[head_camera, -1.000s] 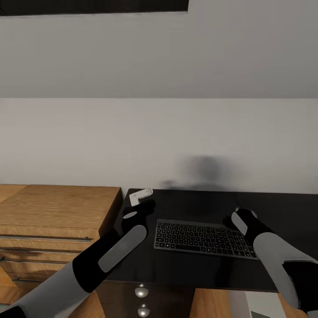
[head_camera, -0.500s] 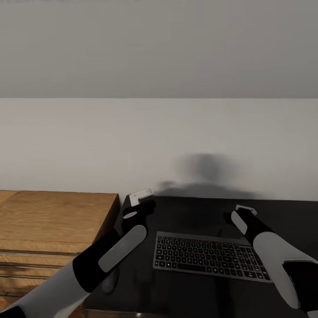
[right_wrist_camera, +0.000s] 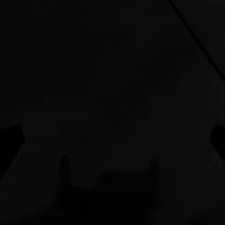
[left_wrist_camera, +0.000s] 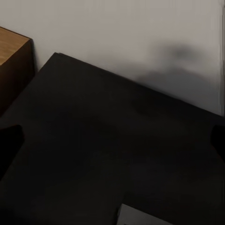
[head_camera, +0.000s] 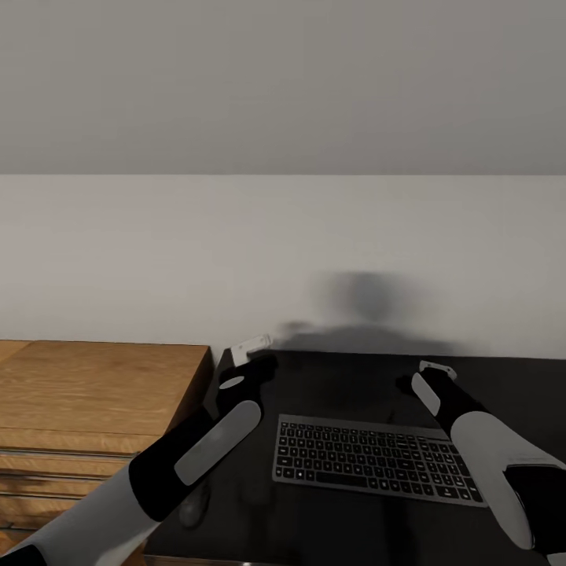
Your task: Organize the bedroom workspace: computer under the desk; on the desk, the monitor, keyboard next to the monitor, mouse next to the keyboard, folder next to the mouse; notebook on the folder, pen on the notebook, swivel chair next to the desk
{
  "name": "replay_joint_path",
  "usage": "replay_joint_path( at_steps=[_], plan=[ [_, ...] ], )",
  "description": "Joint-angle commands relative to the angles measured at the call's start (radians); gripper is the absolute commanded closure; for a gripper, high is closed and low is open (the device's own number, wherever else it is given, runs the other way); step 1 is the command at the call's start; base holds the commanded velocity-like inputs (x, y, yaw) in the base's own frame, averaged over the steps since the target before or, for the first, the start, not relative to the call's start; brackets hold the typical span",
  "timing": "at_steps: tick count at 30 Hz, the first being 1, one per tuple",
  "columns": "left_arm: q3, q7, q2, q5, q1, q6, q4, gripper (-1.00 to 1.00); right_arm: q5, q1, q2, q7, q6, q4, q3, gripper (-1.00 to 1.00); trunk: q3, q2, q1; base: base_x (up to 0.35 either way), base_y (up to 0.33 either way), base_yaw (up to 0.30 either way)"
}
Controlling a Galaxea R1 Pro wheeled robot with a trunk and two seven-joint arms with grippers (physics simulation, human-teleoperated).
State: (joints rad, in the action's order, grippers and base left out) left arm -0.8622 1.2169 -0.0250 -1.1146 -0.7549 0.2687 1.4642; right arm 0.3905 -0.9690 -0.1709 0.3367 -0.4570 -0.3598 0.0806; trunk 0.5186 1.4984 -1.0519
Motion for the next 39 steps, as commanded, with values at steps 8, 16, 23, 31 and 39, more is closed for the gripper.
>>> replay_joint_path(
  at_steps=[8,16,23,31,39],
  plan=[
    [-0.001,0.006,0.0,-0.001,-0.001,0.01,0.035,-1.0,0.011,0.0,-0.001,0.007,-0.009,0.001,0.008,-1.0,0.014,0.029,-0.015,0.0,0.0,0.0],
    [0.0,0.006,0.0,-0.001,-0.001,0.01,0.037,-1.0,0.011,0.0,-0.001,0.008,-0.014,0.003,0.01,-1.0,0.039,0.085,-0.046,0.0,0.0,0.0],
    [0.0,0.006,-0.001,-0.002,-0.001,0.01,0.036,-1.0,0.011,0.0,0.0,0.012,-0.014,0.005,0.011,-1.0,0.045,0.099,-0.054,0.0,0.0,0.0],
    [0.0,0.006,-0.002,-0.006,-0.001,0.01,0.033,-1.0,0.011,0.0,0.001,0.016,-0.015,0.007,0.011,-1.0,0.045,0.099,-0.054,0.0,0.0,0.0],
    [0.0,0.006,-0.01,-0.007,-0.001,0.01,0.018,-1.0,0.01,0.0,0.001,0.018,-0.02,0.017,0.012,-1.0,0.045,0.099,-0.054,-0.084,0.0,0.0]
  ],
)
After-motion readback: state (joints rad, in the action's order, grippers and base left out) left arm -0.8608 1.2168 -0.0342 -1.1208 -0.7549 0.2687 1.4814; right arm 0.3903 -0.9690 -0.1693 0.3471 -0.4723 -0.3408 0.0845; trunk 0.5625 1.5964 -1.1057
